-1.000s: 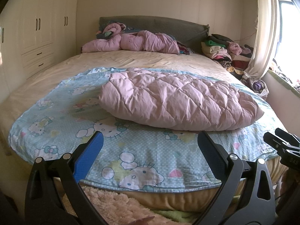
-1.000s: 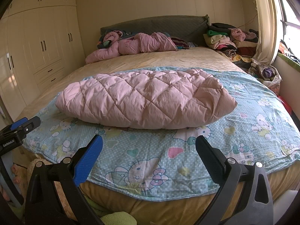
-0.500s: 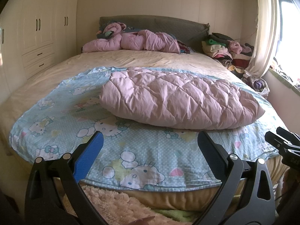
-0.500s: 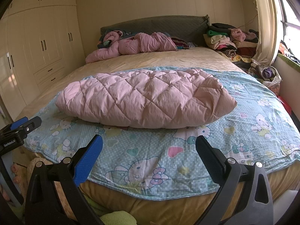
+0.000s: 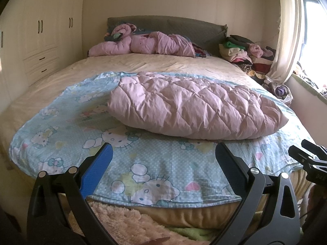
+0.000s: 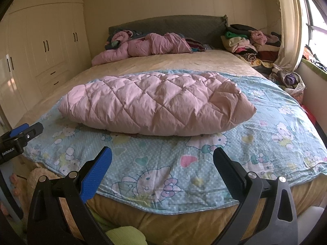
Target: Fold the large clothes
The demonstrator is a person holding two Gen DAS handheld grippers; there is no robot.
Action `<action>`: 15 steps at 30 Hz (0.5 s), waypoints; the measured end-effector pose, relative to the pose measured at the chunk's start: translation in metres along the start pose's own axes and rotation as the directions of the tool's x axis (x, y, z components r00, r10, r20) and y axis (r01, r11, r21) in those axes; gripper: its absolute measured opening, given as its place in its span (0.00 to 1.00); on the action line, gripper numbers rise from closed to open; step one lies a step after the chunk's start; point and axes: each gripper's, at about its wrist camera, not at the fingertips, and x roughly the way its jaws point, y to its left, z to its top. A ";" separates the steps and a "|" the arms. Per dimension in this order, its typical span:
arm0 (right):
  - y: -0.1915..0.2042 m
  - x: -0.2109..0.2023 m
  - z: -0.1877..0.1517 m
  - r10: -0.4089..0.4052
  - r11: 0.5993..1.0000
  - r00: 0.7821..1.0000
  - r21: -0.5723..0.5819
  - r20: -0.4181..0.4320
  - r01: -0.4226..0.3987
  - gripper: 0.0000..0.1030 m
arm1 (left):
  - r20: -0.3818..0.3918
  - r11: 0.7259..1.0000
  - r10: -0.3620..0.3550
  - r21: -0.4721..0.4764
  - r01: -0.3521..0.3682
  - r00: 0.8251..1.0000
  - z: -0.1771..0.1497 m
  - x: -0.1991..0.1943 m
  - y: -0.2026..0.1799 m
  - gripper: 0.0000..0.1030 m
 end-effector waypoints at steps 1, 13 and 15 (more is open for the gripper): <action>-0.001 0.000 0.000 -0.001 1.000 1.000 0.001 -0.002 0.001 0.96 | -0.003 1.000 0.002 0.000 -0.002 1.000 0.000 0.000 0.002 0.91; -0.064 -0.024 -0.024 -0.153 0.981 0.987 0.115 -0.043 0.157 0.96 | -0.067 0.998 0.047 -0.034 -0.050 0.997 -0.005 0.006 0.050 0.91; -0.092 -0.029 -0.036 -0.220 0.957 0.973 0.179 -0.077 0.230 0.96 | -0.074 0.996 0.064 -0.054 -0.068 0.995 -0.004 0.007 0.066 0.91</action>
